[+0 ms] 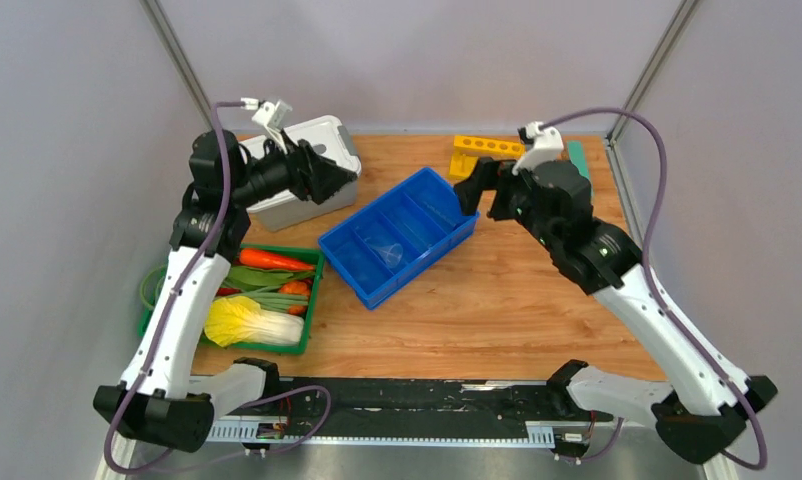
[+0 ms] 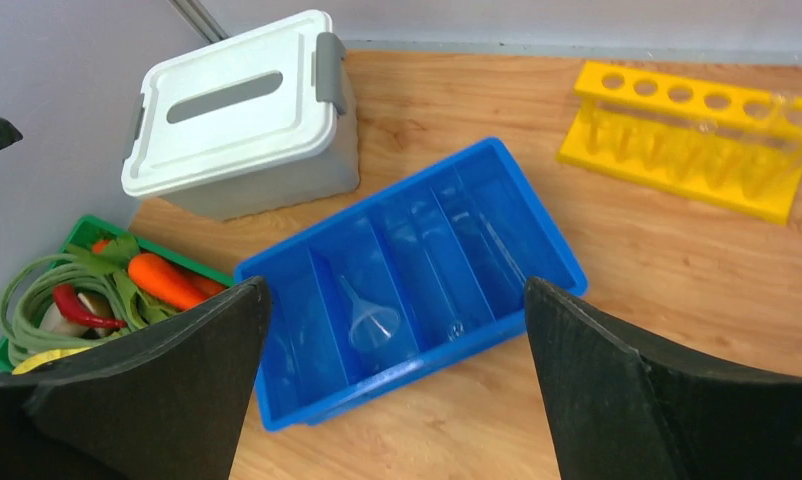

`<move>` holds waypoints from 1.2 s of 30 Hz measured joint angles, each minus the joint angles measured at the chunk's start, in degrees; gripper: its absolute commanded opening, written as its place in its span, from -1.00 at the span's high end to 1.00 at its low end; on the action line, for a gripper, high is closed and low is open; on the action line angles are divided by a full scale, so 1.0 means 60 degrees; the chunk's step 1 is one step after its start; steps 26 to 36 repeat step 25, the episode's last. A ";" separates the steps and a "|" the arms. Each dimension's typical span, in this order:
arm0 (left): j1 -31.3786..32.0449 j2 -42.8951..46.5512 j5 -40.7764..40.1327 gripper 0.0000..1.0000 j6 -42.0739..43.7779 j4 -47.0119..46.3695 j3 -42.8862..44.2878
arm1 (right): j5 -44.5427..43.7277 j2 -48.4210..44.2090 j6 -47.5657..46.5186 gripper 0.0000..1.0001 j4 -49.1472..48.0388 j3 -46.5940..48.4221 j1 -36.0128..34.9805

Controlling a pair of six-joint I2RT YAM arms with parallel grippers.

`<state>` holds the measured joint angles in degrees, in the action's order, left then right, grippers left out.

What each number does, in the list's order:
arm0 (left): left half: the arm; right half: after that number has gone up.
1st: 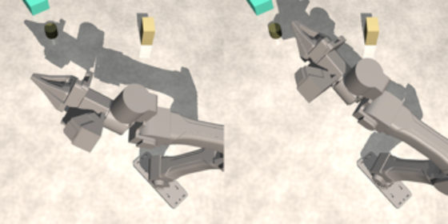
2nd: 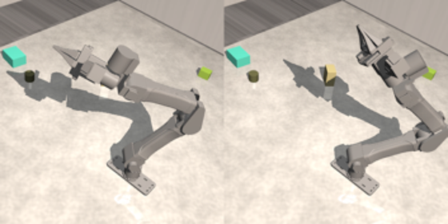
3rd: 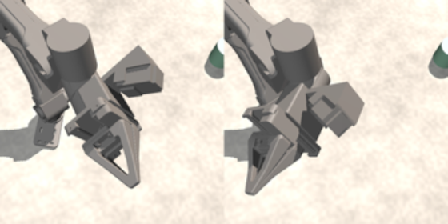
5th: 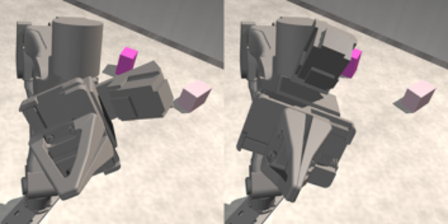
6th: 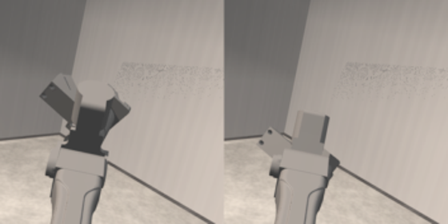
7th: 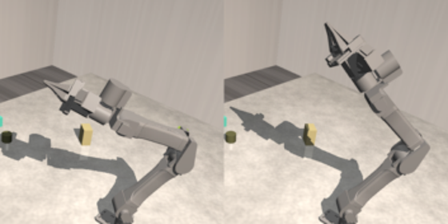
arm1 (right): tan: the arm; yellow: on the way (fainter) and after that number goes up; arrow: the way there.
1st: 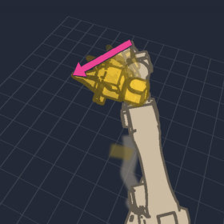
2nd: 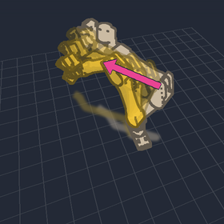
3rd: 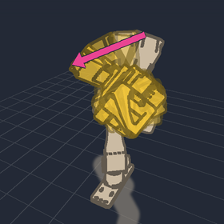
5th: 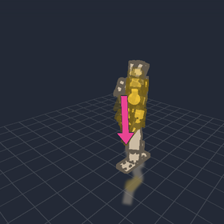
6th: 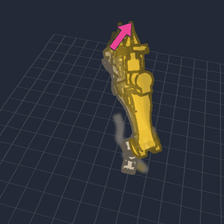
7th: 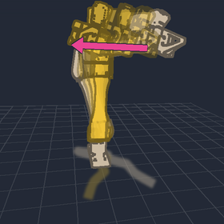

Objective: Organize the chemistry lab equipment

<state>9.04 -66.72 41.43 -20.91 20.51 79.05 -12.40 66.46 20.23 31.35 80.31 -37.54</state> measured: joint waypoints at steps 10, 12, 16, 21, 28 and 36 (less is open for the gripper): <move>0.1115 0.2936 -0.0699 -0.58 -0.0506 -0.1395 -0.3967 | -0.0095 -0.3242 0.0827 -1.00 0.0441 -0.3359 0.0000; 0.1115 0.3326 -0.0973 -0.58 -0.0477 -0.1366 -0.4295 | -0.0124 -0.3541 0.0914 -1.00 0.0459 -0.3774 0.0000; 0.1115 0.3585 -0.1271 -0.58 -0.0375 -0.1319 -0.4317 | -0.0306 -0.3748 0.0998 -1.00 0.0583 -0.4022 0.0000; 0.1115 0.3592 -0.1515 -0.58 -0.0142 -0.1056 -0.4229 | -0.0386 -0.3865 0.1089 -1.00 0.0630 -0.4022 0.0000; 0.1115 0.3603 -0.1719 -0.58 0.0040 -0.0841 -0.4171 | -0.0393 -0.3949 0.1093 -1.00 0.0627 -0.4022 0.0000; 0.1115 0.3603 -0.1719 -0.58 0.0040 -0.0841 -0.4171 | -0.0393 -0.3949 0.1093 -1.00 0.0627 -0.4022 0.0000</move>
